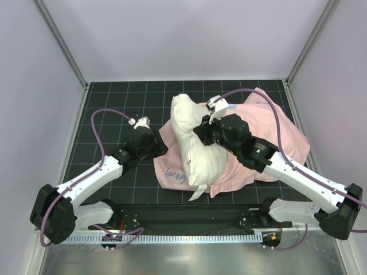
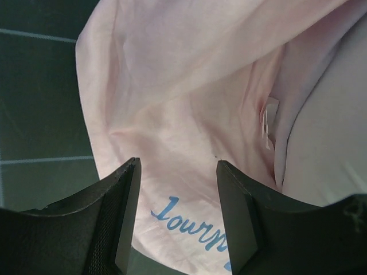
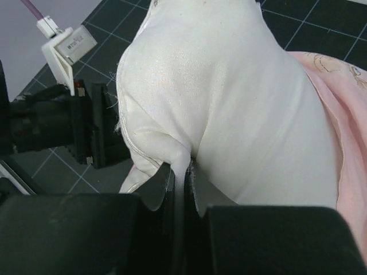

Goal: Put the pillow into the pillowcase

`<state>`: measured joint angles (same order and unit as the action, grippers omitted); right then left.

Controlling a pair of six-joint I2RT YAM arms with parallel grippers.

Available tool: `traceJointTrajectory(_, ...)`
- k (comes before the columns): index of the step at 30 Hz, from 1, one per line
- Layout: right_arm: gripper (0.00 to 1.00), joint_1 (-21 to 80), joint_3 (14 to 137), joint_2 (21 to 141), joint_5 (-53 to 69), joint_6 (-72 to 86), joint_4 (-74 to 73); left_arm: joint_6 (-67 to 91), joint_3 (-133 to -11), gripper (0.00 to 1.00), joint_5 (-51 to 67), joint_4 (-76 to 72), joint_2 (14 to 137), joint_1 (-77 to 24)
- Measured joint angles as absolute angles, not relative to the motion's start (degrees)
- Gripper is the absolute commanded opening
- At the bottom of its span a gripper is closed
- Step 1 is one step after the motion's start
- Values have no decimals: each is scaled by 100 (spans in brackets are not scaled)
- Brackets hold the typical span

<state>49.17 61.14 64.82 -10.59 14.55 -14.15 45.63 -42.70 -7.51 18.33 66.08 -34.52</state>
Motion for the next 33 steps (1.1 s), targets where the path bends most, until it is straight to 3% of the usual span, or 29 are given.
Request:
traceJointTrajectory(13, 4, 4897, 6147, 5968, -1232, 2029, -1570, 4893, -4189, 56, -650, -480, 7629, -4239)
traceJointTrajectory(21, 4, 4888, 6147, 5262, -1378, 2202, -1763, 5085, -4237, 59, -530, -1321, 8276, -4410)
traceJointTrajectory(25, 4, 4888, 6149, 4947, -1446, 2290, -1933, 5124, -4296, 66, -421, -1756, 8420, -4547)
traceJointTrajectory(33, 4, 4888, 6292, 4563, -1577, 2418, -2257, 5103, -4676, 65, -351, -2217, 8659, -4840)
